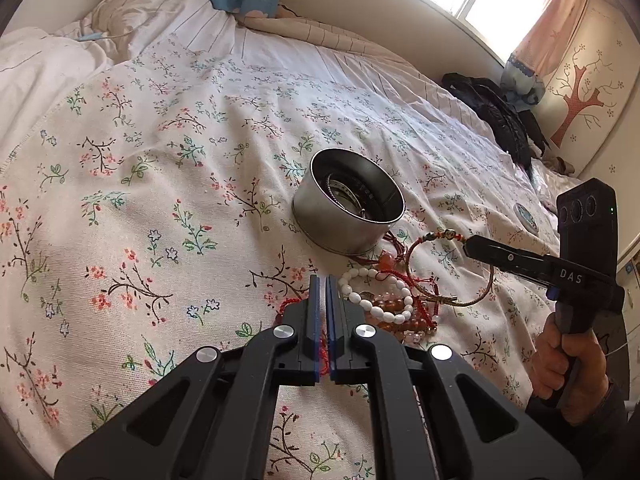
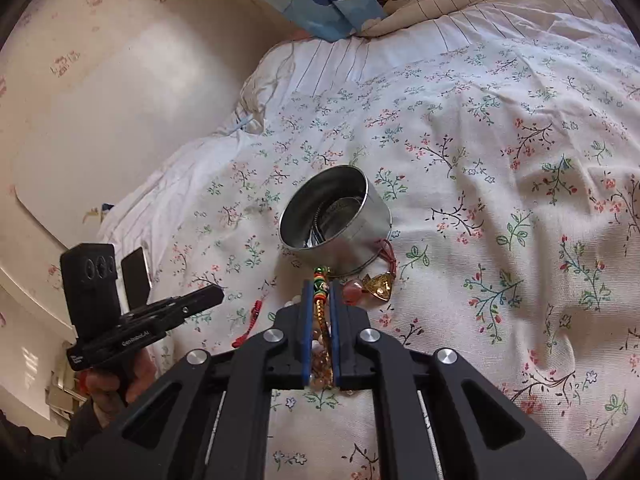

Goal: Organize jewelry
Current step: 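Lift both held bracelets off the pile toward the silver tin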

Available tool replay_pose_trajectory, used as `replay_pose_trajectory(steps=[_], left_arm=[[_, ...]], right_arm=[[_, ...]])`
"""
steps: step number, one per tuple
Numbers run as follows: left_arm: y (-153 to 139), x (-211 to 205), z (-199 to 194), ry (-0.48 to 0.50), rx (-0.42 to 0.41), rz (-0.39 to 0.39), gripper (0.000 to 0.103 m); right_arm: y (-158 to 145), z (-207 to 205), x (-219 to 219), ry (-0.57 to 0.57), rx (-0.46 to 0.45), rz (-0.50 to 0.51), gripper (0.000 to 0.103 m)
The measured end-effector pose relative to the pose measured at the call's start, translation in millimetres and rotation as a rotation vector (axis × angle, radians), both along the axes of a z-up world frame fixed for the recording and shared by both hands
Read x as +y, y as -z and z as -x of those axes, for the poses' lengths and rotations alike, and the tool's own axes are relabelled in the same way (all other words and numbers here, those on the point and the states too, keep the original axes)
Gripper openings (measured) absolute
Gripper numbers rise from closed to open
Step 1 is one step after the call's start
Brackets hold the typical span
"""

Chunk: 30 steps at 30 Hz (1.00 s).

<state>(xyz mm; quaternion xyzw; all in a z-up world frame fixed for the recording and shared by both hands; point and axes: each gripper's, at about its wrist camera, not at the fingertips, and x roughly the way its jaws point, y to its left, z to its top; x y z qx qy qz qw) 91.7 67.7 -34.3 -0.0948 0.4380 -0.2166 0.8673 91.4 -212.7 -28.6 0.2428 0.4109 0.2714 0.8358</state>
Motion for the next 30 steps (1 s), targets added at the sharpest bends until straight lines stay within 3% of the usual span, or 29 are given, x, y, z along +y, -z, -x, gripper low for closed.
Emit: replay_pose_trajectory(steps=[3,8,11,13,15,18,19,23,30], left_arm=[[-0.2,3.7,-0.7,-0.015,-0.002,0.004,0.003],[8.2,6.1,-6.0,-0.025,0.043,-0.026,0.004],[17.5,0.7,-11.1,-0.010,0.083,-0.074,0.023],[24.1,-6.7,-13.6,0.019,0.105,-0.106,0.042],[35.1,-16.9,-17.0,0.039,0.143,-0.171,0.041],[39.0,-29.2,-15.4,0.091,0.144,-0.208,0.010],[36.2,-32.5,-12.5,0.102,0.121,-0.222,0.006],[11.4,-34.2,5.9,0.114,-0.018,-0.203,0.006],[-14.9,-13.9,11.7,0.049,-0.118,-0.077,0.006]], right_arm=[[-9.3,3.2,-3.0,-0.012,-0.040,-0.085,0.009],[-9.5,1.1,-6.4,0.001,-0.036,-0.097,0.009],[-10.4,1.1,-8.8,0.004,-0.042,-0.107,0.009],[-10.2,1.2,-8.7,0.001,-0.045,-0.108,0.009],[-10.0,0.5,-7.9,-0.001,-0.046,-0.109,0.009],[-10.5,0.5,-8.7,0.001,-0.050,-0.115,0.009],[-10.7,0.9,-9.6,0.003,-0.052,-0.119,0.009],[-12.2,0.9,-13.0,0.013,-0.064,-0.137,0.009],[-17.4,1.7,-16.3,0.029,-0.100,-0.158,0.009]])
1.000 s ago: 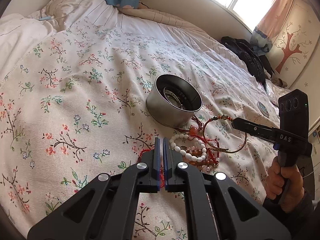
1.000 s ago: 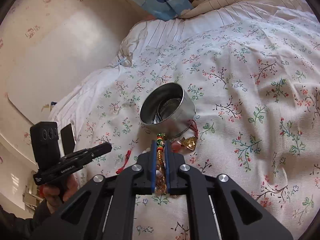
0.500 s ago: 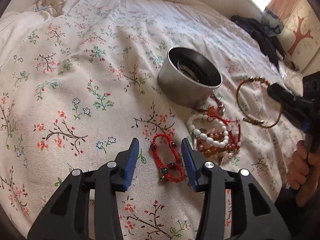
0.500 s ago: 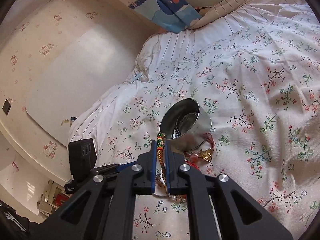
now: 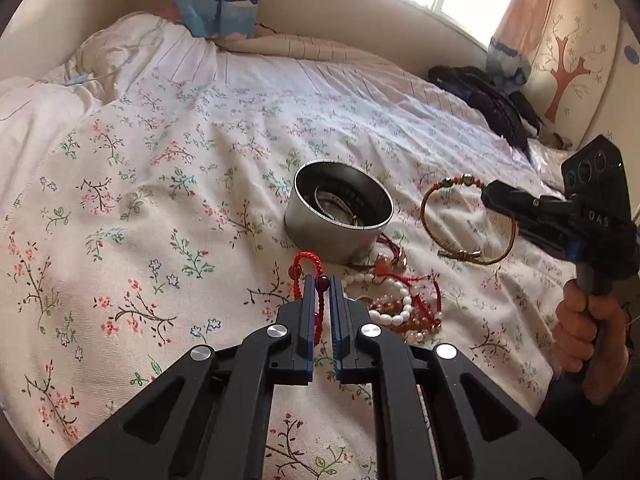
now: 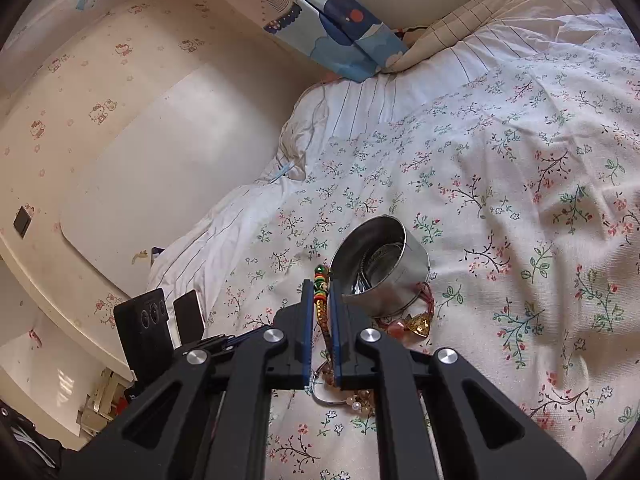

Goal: Organize jewelry
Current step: 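Lift both held bracelets off the pile toward the silver tin, then lower both bracelets into the silver tin and open both tools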

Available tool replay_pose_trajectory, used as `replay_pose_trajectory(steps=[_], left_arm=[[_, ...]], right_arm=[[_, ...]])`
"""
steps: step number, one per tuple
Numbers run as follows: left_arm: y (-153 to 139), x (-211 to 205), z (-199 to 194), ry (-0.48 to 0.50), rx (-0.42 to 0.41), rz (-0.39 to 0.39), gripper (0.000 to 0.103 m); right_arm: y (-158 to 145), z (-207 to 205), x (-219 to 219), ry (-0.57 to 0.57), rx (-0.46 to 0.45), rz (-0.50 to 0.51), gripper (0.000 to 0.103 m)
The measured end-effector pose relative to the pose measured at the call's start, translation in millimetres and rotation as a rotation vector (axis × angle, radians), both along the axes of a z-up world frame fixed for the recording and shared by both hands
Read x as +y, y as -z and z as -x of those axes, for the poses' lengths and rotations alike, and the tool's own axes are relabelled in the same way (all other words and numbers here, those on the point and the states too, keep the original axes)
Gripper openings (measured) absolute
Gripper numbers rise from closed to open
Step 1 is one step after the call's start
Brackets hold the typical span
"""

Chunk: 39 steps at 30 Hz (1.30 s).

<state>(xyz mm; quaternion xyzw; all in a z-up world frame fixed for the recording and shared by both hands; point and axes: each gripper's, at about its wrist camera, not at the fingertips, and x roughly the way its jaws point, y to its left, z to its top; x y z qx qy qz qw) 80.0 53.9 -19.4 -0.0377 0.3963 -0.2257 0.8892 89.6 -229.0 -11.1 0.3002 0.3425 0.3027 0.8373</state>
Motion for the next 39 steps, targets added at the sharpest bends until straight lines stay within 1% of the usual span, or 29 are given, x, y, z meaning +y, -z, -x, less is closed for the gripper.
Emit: replay_pose_trajectory(steps=[3,7,10,14,18,21,23,24,25,27,30,31,33,34,35,36,37,39], left_arm=[[-8.4,-6.6,-5.4,0.001,-0.025,0.042,0.006],[-15.6,-23.1,-21.6,0.009,-0.045,0.079,0.006],[-18.8,-35.1,-37.7,0.013,-0.047,0.101,0.006],[-12.8,-49.6,-58.9,0.012,-0.029,0.086,0.007],[-6.1,-63.4,-82.8,0.001,-0.009,0.062,0.007],[7.5,-71.5,-103.0,-0.023,0.048,0.029,0.009],[13.2,-70.8,-108.4,-0.039,0.070,0.017,0.015],[12.6,-67.8,-108.6,-0.055,0.067,0.013,0.025],[10.4,-62.2,-108.7,-0.073,0.055,0.018,0.041],[2.8,-48.2,-107.2,-0.139,0.018,0.037,0.055],[-6.0,-21.7,-106.1,-0.228,-0.002,0.105,0.056],[-7.3,-13.4,-105.8,-0.261,-0.005,0.121,0.058],[-8.4,-1.0,-106.4,-0.298,-0.001,0.152,0.061],[-8.6,3.3,-106.2,-0.316,-0.002,0.159,0.066],[-9.0,6.6,-105.8,-0.333,-0.006,0.163,0.068],[-9.1,8.4,-104.9,-0.341,-0.010,0.164,0.072],[-9.7,9.0,-104.0,-0.348,-0.015,0.156,0.075],[-11.8,6.9,-102.1,-0.351,-0.033,0.128,0.080]], right_arm=[[-5.3,-6.3,5.2,0.017,-0.027,0.013,0.009],[-10.8,-12.7,9.4,0.050,-0.059,0.025,0.009],[-13.4,-17.4,5.2,0.085,-0.075,0.013,0.009],[-11.6,-28.7,-2.3,0.123,-0.071,-0.006,0.009],[-10.3,-39.5,-1.8,0.134,-0.068,-0.001,0.009],[-7.3,-48.3,1.3,0.128,-0.061,0.009,0.009],[-4.6,-55.0,4.2,0.122,-0.054,0.011,0.009],[-3.1,-59.0,6.4,0.118,-0.050,0.011,0.009],[-1.9,-62.8,9.2,0.114,-0.047,0.014,0.009],[1.3,-70.5,16.2,0.097,-0.038,0.013,0.009],[7.0,-79.5,31.0,0.063,-0.020,0.028,0.009],[9.2,-81.8,36.3,0.048,-0.012,0.028,0.009],[15.2,-87.2,46.9,0.006,0.016,0.039,0.009],[17.6,-90.0,53.2,-0.001,0.033,0.084,0.014],[18.1,-89.7,56.4,0.015,0.033,0.131,0.036],[18.4,-89.2,57.2,0.025,0.027,0.145,0.044],[18.1,-89.0,56.2,0.029,0.025,0.146,0.046],[15.2,-86.5,51.5,0.057,0.008,0.159,0.046]])
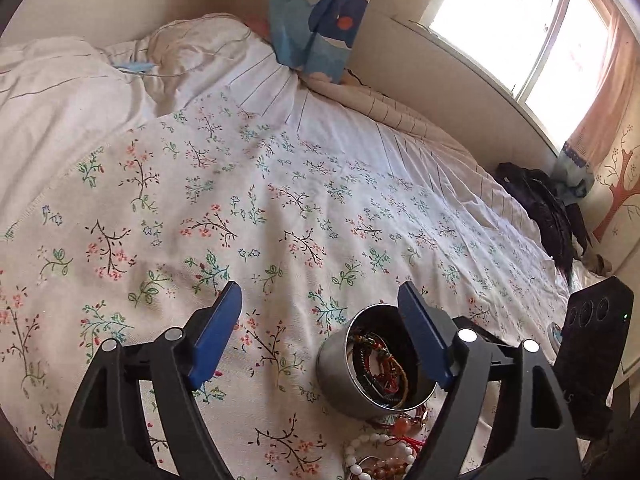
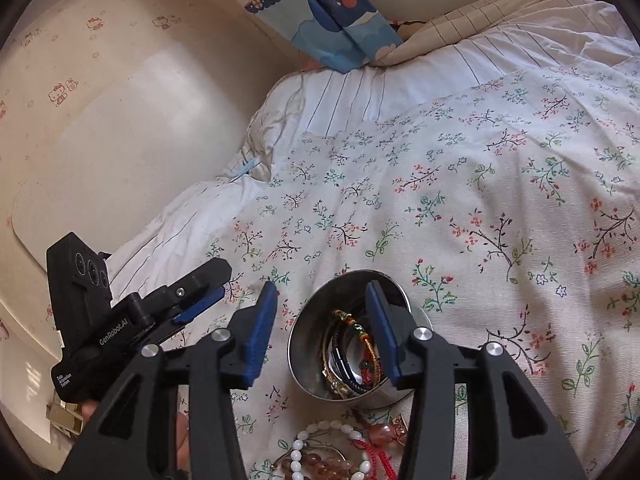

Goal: Organize jewelry
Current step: 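Lower both bracelets into the silver tin and open both tools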

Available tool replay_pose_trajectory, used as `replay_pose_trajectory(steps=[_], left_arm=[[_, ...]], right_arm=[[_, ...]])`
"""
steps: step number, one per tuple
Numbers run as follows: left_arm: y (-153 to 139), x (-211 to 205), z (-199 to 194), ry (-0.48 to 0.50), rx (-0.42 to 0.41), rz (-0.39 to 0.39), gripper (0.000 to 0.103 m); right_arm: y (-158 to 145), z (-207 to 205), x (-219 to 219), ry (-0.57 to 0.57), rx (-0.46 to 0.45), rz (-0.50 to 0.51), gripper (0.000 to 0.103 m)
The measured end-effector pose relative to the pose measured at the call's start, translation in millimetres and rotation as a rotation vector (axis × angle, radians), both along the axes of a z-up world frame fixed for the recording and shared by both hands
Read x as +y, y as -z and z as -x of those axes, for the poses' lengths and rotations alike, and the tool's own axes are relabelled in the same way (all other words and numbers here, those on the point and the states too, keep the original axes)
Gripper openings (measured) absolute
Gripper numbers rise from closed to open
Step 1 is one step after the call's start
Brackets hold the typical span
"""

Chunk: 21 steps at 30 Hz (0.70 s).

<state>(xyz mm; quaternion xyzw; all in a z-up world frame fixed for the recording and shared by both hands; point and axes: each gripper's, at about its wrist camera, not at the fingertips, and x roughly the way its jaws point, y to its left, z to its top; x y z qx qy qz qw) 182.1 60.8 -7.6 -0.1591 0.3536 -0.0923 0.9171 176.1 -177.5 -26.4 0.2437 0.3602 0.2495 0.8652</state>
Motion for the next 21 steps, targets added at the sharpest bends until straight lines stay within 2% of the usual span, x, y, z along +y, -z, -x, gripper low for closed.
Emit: replay_pose_trajectory(steps=[3,7,14,21], left_arm=[[-2.8,-8.3,4.2,0.002,-0.014,-0.068,0.084],[-3.5,-19.9,7.6,0.004,-0.028,-0.175,0.087],[-3.9,-30.7,12.3,0.004,-0.054,-0.282,0.088],[-5.8,-43.5,18.5,0.008,-0.093,-0.386,0.090]], right_arm=[[-3.1,2.7,-7.2,0.032,-0.011,0.013,0.047],[-4.1,3.5,-7.0,0.057,-0.010,0.083,0.055],[-0.5,1.3,2.9,0.051,0.000,0.167,0.063],[5.5,-0.8,1.6,0.059,0.018,0.190,0.066]])
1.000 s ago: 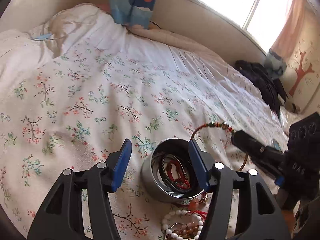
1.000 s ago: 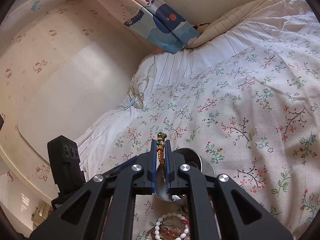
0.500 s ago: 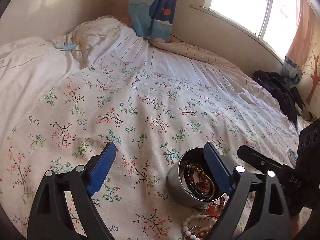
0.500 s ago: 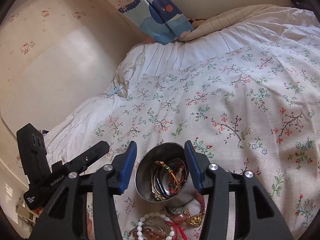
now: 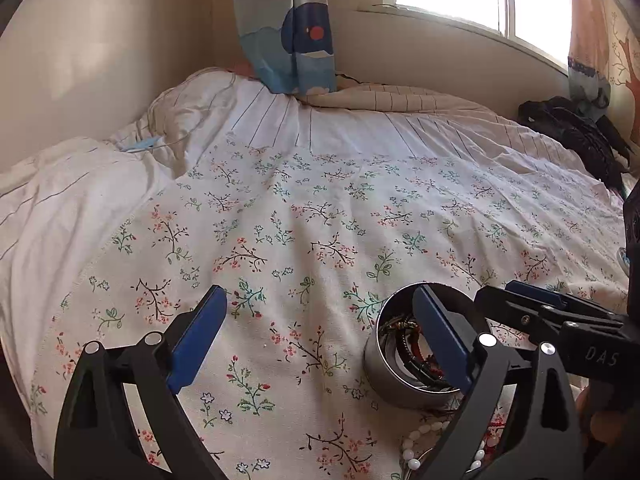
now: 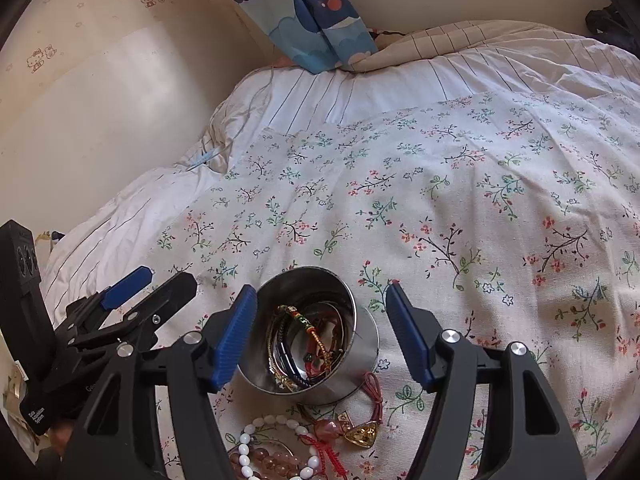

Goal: Organize jewelry
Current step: 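Lower both bracelets into the silver tin and open both tools, then withdraw both open tools from the tin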

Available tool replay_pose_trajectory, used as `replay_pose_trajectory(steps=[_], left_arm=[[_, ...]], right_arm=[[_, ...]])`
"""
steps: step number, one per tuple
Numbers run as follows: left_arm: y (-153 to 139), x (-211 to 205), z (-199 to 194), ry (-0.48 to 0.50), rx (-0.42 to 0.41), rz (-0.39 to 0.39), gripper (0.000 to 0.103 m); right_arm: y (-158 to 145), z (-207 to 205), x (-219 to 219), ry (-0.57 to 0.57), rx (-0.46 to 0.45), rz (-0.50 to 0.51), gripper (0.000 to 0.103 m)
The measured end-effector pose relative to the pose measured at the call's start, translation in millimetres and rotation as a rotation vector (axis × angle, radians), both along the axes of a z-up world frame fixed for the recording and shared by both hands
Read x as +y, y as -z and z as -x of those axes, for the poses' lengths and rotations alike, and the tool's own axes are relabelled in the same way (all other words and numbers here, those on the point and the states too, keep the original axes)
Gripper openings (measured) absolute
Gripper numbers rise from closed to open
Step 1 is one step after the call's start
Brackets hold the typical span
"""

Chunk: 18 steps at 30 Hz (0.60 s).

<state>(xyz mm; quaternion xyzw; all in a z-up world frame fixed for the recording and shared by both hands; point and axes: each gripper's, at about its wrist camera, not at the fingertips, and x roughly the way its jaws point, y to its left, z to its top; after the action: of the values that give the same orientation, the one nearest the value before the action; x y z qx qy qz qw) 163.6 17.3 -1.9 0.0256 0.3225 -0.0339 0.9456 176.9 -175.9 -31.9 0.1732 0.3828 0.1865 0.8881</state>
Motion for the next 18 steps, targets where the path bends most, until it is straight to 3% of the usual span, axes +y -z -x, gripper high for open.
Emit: replay_pose_trajectory(steps=[10,18], left_arm=[[0.8,-6.8,3.3,-0.006,-0.016,-0.050,0.092],[6.8,2.3,3.3,-0.024,0.017,-0.045,0.093]], right_arm=[[2.2,3.7,-5.2,0.011,0.011,0.030,0.070],[3.6,18.4,-17.7,0.045,0.060,0.163,0.075]])
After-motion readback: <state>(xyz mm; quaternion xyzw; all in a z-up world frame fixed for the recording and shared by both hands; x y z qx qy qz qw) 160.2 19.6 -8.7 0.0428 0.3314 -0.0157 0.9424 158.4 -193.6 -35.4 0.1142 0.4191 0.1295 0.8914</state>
